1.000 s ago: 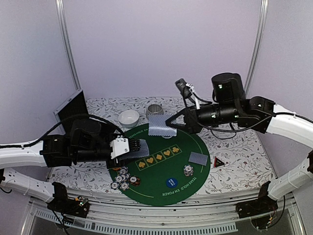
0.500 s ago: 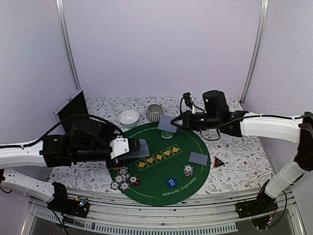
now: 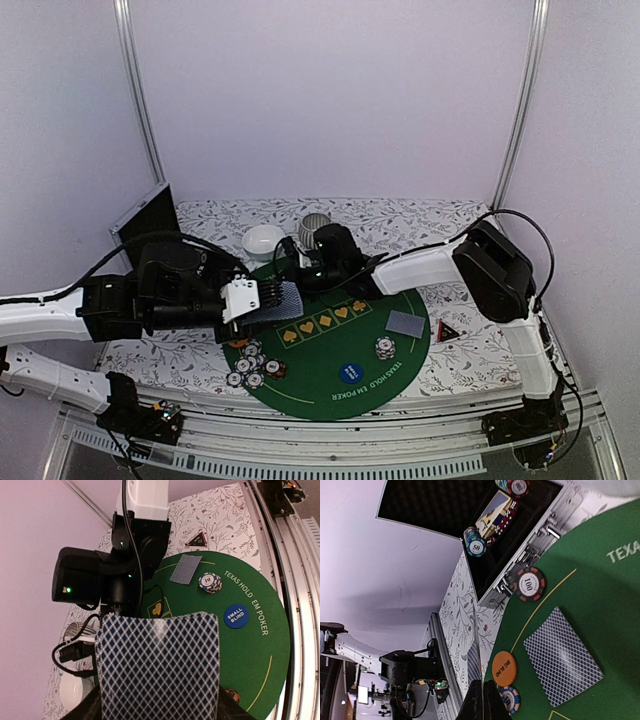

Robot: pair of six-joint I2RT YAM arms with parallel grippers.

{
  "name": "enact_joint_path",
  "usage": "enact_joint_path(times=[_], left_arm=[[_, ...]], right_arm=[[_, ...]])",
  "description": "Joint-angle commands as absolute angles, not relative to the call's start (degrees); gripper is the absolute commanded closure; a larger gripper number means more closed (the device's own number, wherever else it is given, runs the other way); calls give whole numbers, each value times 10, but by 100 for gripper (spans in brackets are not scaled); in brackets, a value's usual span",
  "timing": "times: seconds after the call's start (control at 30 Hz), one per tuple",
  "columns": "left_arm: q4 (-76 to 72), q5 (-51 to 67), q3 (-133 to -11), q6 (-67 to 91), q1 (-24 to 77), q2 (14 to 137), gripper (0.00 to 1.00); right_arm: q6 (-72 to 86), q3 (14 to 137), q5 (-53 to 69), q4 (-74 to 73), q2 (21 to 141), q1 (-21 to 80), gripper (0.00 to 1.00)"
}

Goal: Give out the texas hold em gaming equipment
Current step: Distribute the poker card in the big blind area.

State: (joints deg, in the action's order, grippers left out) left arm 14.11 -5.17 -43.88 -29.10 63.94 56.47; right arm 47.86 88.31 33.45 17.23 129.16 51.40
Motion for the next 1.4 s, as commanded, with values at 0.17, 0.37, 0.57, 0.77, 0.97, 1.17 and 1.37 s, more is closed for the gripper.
enact_joint_path(times=[0.17, 0.37, 0.57, 0.77, 0.97, 1.17, 1.37], left_arm=[[129, -49, -440, -294, 631, 557, 45], [130, -48, -439, -294, 631, 557, 45], [131, -47, -439, -294, 631, 557, 45], [131, -45, -440, -293, 631, 558, 45], [132, -45, -440, -294, 632, 557, 45], [133, -42, -440, -294, 632, 557, 45], [132, -39, -439, -297, 631, 555, 45]], right_arm=[[592, 933, 352, 250, 1393, 521, 97], [598, 943, 346, 242, 1411, 521, 85], [579, 910, 312, 213, 1367, 522, 59], [502, 889, 250, 126, 1289, 522, 29], [432, 868, 181, 58, 1198, 522, 1], [316, 852, 82, -54, 1085, 522, 1], [215, 743, 29, -40, 926, 522, 1]])
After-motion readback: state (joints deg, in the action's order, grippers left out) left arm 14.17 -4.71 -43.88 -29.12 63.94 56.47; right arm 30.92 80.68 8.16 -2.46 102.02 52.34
